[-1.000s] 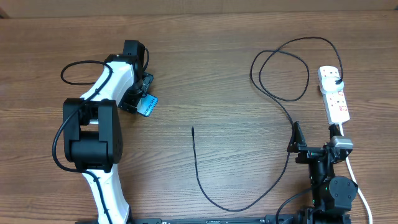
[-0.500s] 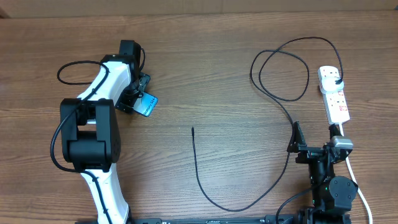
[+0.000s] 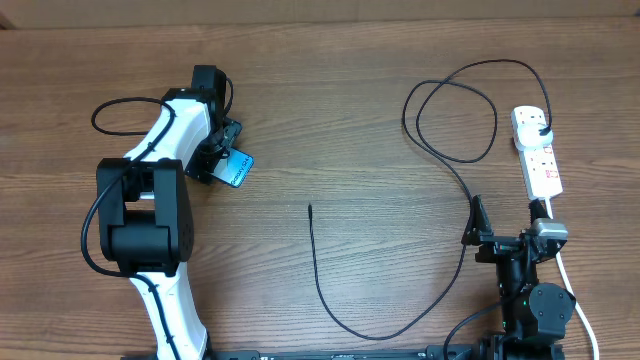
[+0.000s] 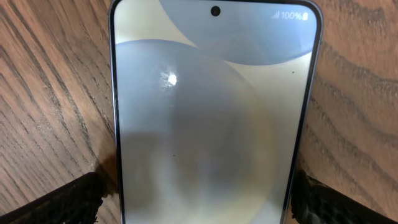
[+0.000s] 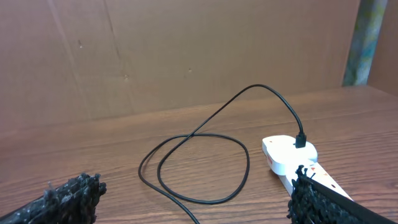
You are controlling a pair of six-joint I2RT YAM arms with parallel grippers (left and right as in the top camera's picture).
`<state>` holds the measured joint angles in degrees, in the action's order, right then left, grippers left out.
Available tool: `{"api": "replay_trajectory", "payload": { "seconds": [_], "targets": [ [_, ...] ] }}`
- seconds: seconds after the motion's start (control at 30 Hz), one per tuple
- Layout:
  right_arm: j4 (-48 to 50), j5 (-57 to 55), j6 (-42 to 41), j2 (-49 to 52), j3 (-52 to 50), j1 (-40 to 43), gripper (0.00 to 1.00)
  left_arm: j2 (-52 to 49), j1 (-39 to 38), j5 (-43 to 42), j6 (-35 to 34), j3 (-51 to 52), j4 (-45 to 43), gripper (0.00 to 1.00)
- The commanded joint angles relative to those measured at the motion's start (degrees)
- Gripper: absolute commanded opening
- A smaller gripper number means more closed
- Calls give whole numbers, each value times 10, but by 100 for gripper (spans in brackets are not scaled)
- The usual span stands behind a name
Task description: Plug charger to phone and switch on socket
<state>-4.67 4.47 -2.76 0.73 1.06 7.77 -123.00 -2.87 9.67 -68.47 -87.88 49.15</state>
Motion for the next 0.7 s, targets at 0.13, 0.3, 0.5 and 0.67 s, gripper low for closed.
{"api": "replay_trajectory", "payload": {
  "seconds": [0.13, 0.3, 0.5, 0.67],
  "targets": [
    [2, -4, -1, -6, -6, -3, 100, -24, 7, -1, 23, 23, 1, 100],
    [2, -4, -1, -6, -6, -3, 100, -24, 7, -1, 23, 23, 1, 100],
    [2, -4, -1, -6, -6, -3, 100, -24, 7, -3, 23, 23, 1, 100],
    [2, -4, -1, -6, -6, -3, 100, -24, 7, -1, 23, 23, 1, 100]
  ]
}}
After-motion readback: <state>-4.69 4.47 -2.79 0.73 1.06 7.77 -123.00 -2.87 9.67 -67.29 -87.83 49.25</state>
